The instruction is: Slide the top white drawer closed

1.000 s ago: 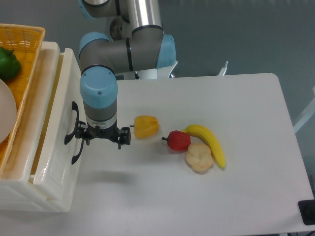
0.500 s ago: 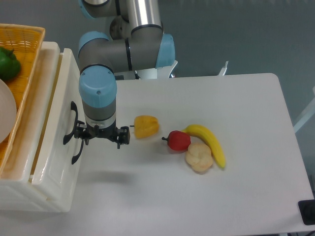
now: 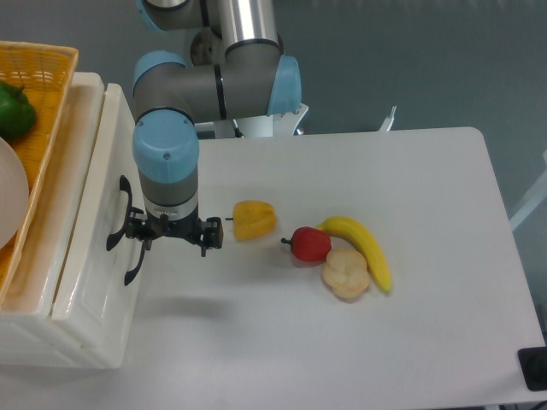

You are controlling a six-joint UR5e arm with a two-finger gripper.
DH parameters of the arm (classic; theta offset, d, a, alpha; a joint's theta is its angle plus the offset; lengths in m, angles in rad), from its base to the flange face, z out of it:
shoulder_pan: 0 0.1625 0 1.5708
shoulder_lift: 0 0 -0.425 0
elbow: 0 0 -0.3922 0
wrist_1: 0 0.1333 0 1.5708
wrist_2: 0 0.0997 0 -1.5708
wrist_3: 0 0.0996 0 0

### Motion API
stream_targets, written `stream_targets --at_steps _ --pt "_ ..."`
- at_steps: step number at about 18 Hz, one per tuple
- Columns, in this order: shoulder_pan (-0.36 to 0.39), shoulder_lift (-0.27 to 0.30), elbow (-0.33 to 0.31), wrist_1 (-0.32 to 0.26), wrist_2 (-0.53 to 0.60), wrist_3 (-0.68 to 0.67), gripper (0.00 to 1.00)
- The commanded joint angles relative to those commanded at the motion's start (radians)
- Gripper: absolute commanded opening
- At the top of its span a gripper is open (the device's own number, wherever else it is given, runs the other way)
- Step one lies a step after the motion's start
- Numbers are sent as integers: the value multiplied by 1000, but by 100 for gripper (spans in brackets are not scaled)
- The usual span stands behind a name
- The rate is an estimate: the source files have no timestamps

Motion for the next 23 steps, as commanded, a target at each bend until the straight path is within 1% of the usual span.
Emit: stream_targets --at_steps 10,15,16,19,23 --pt "0 6 -5 -2 2 2 100" --pt "12 8 -3 -3 11 17 100" --pt "23 8 -2 -3 21 18 100" --pt "93 15 3 -3 48 67 100" --pt "225 38 3 -5 60 191 100"
